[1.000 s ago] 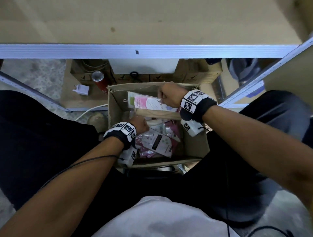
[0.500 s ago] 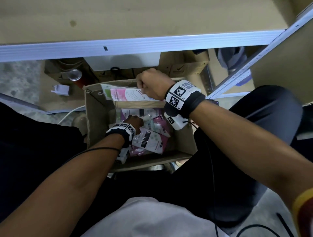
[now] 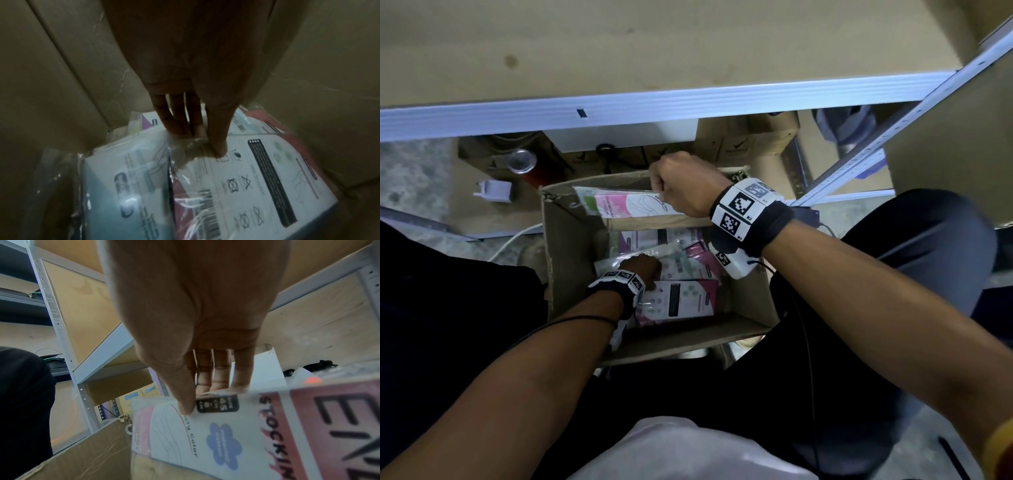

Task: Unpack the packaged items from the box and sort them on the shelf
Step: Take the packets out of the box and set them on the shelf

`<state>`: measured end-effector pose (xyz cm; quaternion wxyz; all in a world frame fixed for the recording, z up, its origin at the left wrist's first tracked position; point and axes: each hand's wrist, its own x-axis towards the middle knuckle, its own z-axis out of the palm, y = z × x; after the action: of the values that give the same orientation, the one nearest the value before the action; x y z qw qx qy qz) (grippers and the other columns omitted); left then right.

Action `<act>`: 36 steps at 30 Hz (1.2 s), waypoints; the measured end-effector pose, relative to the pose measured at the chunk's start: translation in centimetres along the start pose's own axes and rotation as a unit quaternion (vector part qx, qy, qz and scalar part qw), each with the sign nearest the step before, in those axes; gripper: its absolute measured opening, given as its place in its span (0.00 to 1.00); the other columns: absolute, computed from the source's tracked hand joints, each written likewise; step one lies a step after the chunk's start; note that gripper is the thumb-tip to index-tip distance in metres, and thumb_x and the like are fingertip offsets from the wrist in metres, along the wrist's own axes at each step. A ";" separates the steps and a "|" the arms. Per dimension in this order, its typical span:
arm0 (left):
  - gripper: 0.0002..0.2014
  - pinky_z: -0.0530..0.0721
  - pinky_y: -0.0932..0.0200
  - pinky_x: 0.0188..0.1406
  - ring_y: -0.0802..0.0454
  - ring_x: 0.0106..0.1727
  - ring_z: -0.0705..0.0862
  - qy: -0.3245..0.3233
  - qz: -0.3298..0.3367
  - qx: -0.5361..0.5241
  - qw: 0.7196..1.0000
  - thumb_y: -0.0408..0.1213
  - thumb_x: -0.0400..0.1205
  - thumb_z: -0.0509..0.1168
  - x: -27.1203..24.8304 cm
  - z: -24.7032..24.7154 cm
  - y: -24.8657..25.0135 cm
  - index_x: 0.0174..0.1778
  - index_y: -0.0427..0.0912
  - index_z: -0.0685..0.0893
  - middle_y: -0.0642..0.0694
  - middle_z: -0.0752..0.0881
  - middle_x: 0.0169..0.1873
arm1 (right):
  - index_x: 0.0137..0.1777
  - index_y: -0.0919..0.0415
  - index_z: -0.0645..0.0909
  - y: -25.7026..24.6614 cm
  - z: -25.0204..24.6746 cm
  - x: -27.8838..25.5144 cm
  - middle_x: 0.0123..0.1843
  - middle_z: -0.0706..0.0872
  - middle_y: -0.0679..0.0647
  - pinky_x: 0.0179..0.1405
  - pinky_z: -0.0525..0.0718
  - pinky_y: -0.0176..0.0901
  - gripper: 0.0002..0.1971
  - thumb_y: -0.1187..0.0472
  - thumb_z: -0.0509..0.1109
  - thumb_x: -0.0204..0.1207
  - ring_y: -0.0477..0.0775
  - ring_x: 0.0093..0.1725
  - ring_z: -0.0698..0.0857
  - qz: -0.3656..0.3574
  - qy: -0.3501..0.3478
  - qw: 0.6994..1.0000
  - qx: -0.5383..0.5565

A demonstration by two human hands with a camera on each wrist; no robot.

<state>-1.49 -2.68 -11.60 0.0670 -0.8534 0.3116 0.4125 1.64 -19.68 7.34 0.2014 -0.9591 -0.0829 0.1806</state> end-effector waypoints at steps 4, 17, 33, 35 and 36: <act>0.14 0.81 0.50 0.61 0.40 0.67 0.82 0.004 -0.018 -0.030 0.999 0.39 0.78 0.73 -0.3 0.1 -1.1 0.59 0.44 0.86 0.40 0.83 0.65 | 0.42 0.54 0.78 0.0 0.2 0.0 0.50 0.83 0.53 0.39 0.74 0.44 0.07 0.67 0.67 0.78 0.56 0.47 0.83 0.005 -0.011 1.000 0.001; 0.19 0.78 0.52 0.70 0.40 0.73 0.79 -0.011 -0.095 -0.060 0.994 0.33 0.82 0.70 -1.6 -0.3 -4.1 0.68 0.32 0.82 0.36 0.81 0.70 | 0.47 0.57 0.82 -0.2 0.1 -0.2 0.53 0.84 0.54 0.45 0.83 0.49 0.05 0.67 0.68 0.78 0.57 0.49 0.83 -0.012 0.000 1.000 -0.011; 0.12 0.85 0.55 0.55 0.45 0.57 0.87 0.056 -0.020 -0.074 0.995 0.28 0.70 0.78 -5.4 -5.0 -1.0 0.45 0.48 0.92 0.46 0.91 0.53 | 0.43 0.53 0.79 0.0 0.5 0.7 0.51 0.78 0.54 0.43 0.74 0.45 0.06 0.66 0.68 0.78 0.59 0.49 0.81 0.000 -0.009 0.999 -0.046; 0.11 0.86 0.56 0.55 0.49 0.53 0.88 0.077 -0.015 -0.081 0.994 0.28 0.71 0.76 -6.3 -5.7 -0.5 0.40 0.50 0.90 0.50 0.92 0.47 | 0.42 0.52 0.78 0.1 0.8 0.8 0.50 0.77 0.53 0.43 0.74 0.45 0.07 0.66 0.69 0.77 0.59 0.48 0.80 0.007 -0.004 0.999 -0.045; 0.11 0.87 0.55 0.55 0.51 0.50 0.89 0.088 -0.010 -0.089 0.992 0.27 0.72 0.74 -6.9 -6.2 -0.3 0.37 0.50 0.89 0.52 0.92 0.43 | 0.42 0.52 0.78 0.0 0.8 0.8 0.50 0.78 0.53 0.43 0.75 0.44 0.08 0.66 0.69 0.77 0.59 0.48 0.81 0.011 0.002 0.999 -0.044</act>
<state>-0.43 -1.41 -2.49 -0.0329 -0.8917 0.2700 0.3617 2.10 -19.20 6.38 0.1571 -0.9683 -0.0796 0.1769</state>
